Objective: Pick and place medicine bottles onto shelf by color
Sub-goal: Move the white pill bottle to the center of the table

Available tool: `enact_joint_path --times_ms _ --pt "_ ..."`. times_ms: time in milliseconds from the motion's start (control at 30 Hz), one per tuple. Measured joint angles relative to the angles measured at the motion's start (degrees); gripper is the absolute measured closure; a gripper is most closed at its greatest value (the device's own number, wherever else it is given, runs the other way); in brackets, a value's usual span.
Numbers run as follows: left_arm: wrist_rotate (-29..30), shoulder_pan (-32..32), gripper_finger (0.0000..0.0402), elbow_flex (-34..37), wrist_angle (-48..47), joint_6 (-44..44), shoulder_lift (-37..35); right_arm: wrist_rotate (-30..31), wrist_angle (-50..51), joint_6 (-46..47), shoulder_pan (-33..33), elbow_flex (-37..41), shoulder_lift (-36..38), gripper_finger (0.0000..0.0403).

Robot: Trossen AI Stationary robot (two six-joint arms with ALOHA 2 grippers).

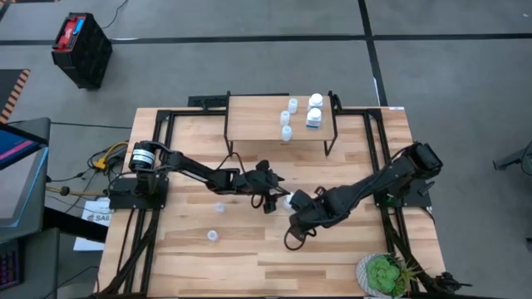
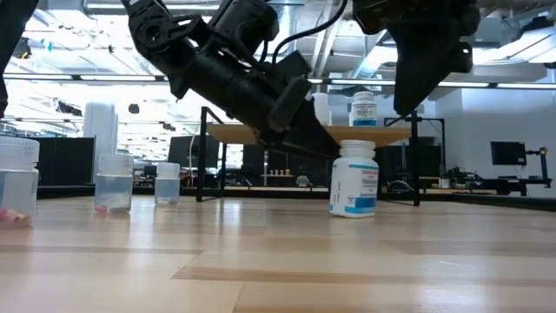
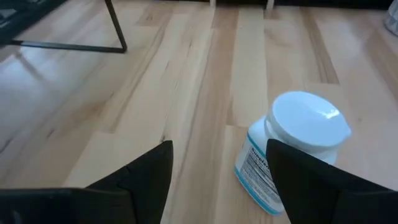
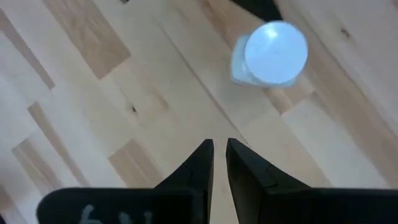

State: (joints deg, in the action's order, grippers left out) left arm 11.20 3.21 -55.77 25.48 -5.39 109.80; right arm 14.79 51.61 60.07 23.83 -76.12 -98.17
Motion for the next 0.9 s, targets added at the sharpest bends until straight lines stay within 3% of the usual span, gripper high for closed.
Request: enact_joint_path --times_ms 167,500,767,900 --pt "0.42 0.93 0.0156 -3.49 -9.18 1.02 -1.70 -0.07 1.08 0.07 1.27 0.00 0.11 0.0333" --pt "12.07 1.63 0.0156 -9.05 -30.30 4.79 -11.04 0.11 1.60 0.01 2.43 0.00 0.11 0.0333" --pt "6.89 3.39 0.0156 -9.05 -47.02 2.11 -24.33 1.67 -1.11 1.65 1.78 -0.02 -0.93 0.0333" --pt "8.24 5.63 0.0156 -9.05 -56.16 -0.50 -31.36 1.18 -5.55 2.93 0.64 0.00 -5.58 0.0333"
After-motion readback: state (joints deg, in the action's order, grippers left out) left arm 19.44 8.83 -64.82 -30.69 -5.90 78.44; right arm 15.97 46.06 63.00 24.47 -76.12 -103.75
